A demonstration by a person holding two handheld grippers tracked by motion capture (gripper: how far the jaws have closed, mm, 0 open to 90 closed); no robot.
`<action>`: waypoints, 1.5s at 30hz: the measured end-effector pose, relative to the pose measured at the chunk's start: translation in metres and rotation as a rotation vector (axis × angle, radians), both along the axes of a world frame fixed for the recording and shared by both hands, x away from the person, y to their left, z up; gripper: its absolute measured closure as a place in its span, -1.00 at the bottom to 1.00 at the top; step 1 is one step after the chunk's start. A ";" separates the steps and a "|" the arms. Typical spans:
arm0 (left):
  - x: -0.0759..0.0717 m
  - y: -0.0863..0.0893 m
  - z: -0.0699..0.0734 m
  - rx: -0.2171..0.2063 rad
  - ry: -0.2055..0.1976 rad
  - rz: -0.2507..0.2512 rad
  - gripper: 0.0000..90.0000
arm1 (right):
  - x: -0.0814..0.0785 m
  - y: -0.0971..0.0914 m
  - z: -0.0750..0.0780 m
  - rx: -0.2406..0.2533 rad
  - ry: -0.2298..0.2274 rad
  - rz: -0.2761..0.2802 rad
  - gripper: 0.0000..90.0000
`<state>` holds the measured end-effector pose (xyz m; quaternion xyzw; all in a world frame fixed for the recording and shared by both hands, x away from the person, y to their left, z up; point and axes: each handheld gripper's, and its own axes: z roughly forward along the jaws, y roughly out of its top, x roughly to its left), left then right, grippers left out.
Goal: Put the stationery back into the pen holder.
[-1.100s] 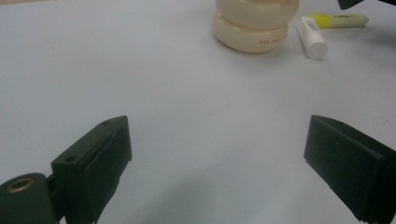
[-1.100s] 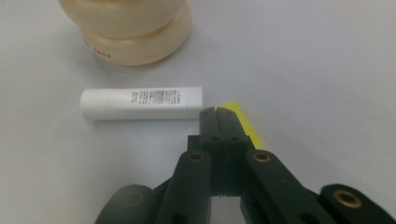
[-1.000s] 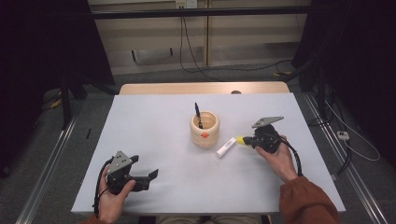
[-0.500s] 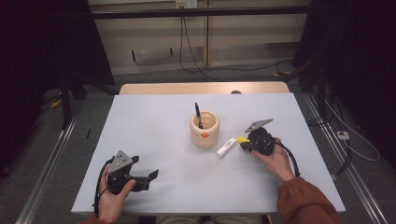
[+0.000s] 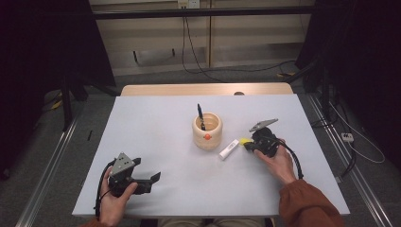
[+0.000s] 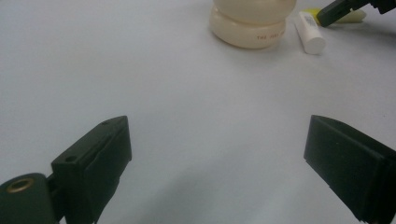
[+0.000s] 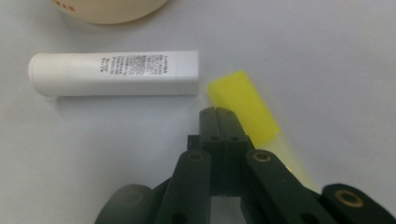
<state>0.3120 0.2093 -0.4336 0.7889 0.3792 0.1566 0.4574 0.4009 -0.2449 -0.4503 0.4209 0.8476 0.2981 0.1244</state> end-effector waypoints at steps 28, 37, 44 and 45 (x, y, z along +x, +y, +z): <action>-0.001 0.002 0.001 -0.008 -0.008 -0.003 -0.84 | -0.008 -0.014 0.019 0.121 -0.105 0.027 0.65; -0.001 0.002 0.002 -0.007 -0.012 0.001 -0.84 | -0.011 -0.018 0.026 0.140 -0.136 0.009 -0.22; -0.001 0.003 0.003 -0.010 -0.015 0.005 -0.84 | -0.012 -0.022 0.031 0.104 -0.163 -0.040 -0.76; -0.001 0.003 0.003 -0.011 -0.015 0.006 -0.83 | -0.013 -0.023 0.032 0.091 -0.170 -0.045 -0.80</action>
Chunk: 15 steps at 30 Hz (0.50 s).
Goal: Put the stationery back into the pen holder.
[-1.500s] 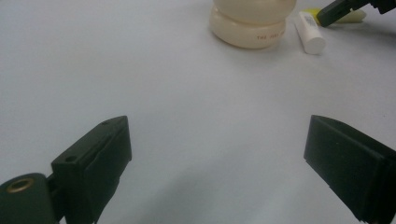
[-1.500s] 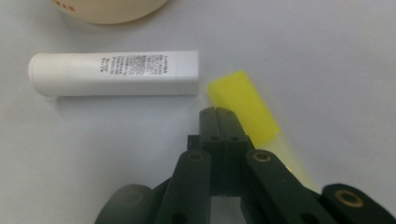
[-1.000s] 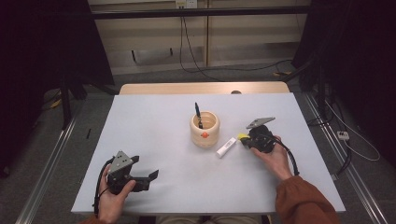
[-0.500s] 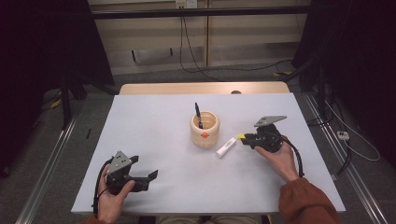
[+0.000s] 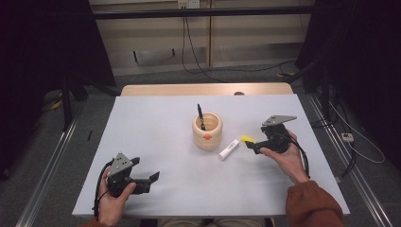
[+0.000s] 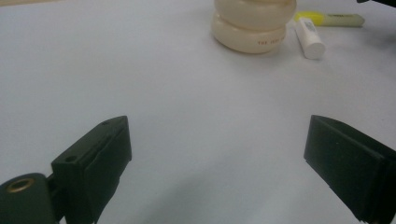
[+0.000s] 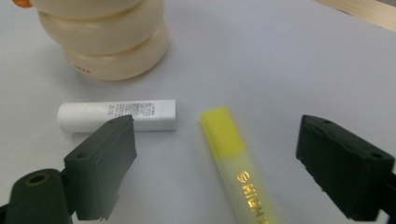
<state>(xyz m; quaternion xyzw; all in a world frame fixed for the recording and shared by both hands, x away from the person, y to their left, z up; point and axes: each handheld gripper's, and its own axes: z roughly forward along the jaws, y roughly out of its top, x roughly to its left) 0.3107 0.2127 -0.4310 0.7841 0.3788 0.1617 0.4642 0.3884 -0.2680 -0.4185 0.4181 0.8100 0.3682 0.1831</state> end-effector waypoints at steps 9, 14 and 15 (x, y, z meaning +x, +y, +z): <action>0.000 -0.001 0.000 0.007 0.000 0.003 -0.84 | 0.004 -0.014 0.009 -0.044 0.072 0.008 -0.77; 0.000 0.000 0.000 0.007 -0.001 0.004 -0.84 | 0.011 -0.013 0.001 -0.034 0.126 0.029 -0.74; 0.000 0.000 0.000 0.003 -0.001 0.001 -0.83 | 0.013 -0.011 -0.002 -0.043 0.147 0.031 -0.75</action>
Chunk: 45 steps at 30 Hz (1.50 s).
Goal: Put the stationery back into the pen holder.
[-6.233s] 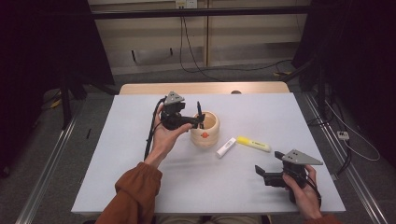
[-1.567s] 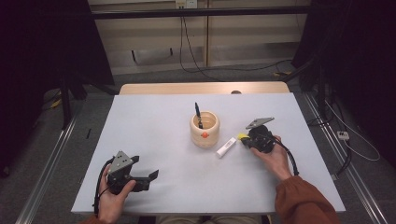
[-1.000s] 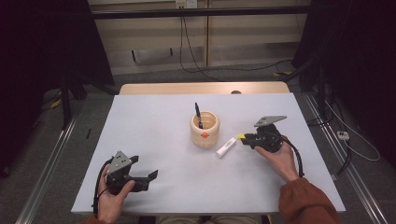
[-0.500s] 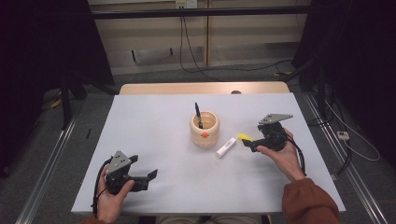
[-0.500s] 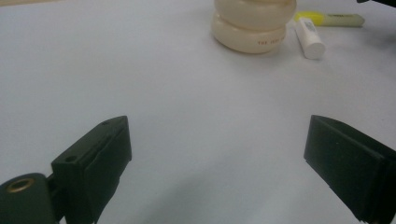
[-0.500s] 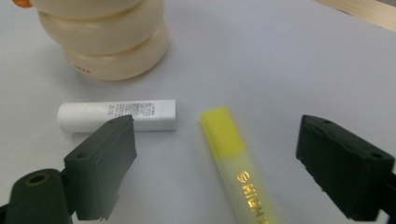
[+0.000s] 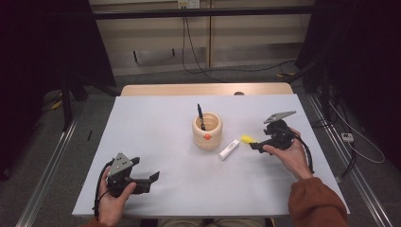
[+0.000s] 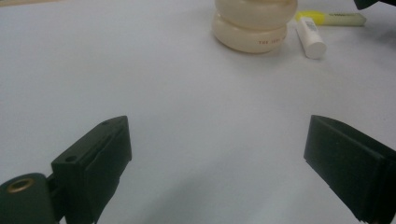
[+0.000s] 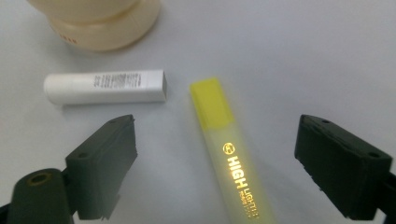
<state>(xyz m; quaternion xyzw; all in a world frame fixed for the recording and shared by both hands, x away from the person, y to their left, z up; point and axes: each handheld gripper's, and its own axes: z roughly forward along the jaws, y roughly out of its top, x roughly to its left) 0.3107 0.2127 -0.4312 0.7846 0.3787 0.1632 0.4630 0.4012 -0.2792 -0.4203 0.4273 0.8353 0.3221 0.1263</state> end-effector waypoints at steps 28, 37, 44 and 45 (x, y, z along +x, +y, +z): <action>0.001 0.001 -0.001 -0.001 0.008 0.003 -0.83 | 0.034 0.021 -0.010 -0.178 0.118 0.109 -0.15; 0.001 0.000 -0.001 -0.005 0.006 -0.001 -0.84 | 0.041 0.029 -0.012 -0.228 0.145 0.153 0.16; 0.001 0.000 -0.001 -0.001 0.012 0.001 -0.83 | 0.045 0.033 -0.015 -0.250 0.179 0.167 0.34; 0.001 0.000 -0.001 0.000 0.010 -0.002 -0.84 | 0.046 0.033 -0.014 -0.255 0.177 0.169 0.36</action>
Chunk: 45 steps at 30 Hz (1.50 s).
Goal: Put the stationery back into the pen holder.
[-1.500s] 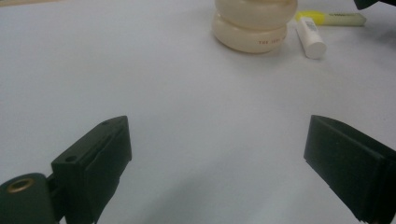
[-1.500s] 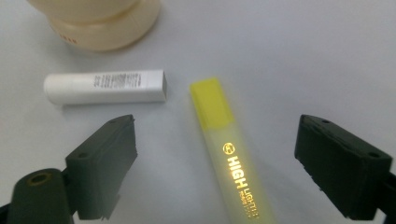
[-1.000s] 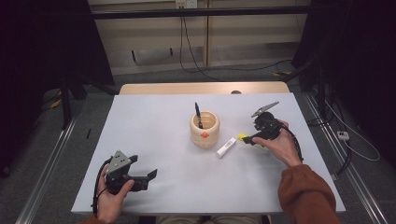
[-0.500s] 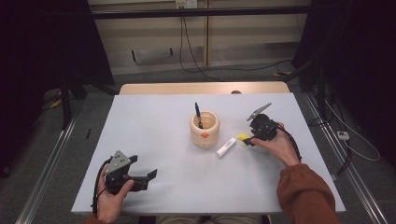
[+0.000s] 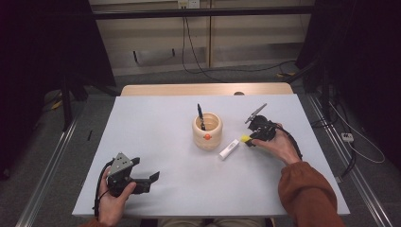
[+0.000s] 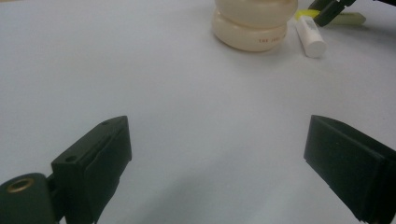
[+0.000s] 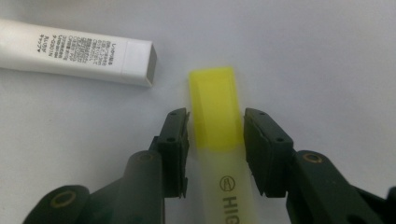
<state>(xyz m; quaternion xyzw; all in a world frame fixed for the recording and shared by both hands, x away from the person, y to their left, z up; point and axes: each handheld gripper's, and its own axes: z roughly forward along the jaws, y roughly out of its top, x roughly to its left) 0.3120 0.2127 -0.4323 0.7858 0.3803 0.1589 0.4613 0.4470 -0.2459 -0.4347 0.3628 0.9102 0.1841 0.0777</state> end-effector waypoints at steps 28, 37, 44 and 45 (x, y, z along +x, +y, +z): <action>0.000 0.000 0.000 -0.002 -0.002 0.000 -0.84 | -0.007 -0.005 0.016 0.024 -0.059 -0.045 0.49; 0.000 0.000 0.000 -0.005 -0.003 0.001 -0.84 | -0.020 -0.017 0.024 0.097 -0.141 -0.084 0.49; -0.002 0.000 0.000 -0.009 -0.001 -0.001 -0.84 | -0.027 -0.023 0.027 0.149 -0.185 -0.108 0.49; -0.002 0.000 0.000 -0.010 -0.001 -0.001 -0.83 | -0.028 -0.024 0.027 0.159 -0.189 -0.110 0.49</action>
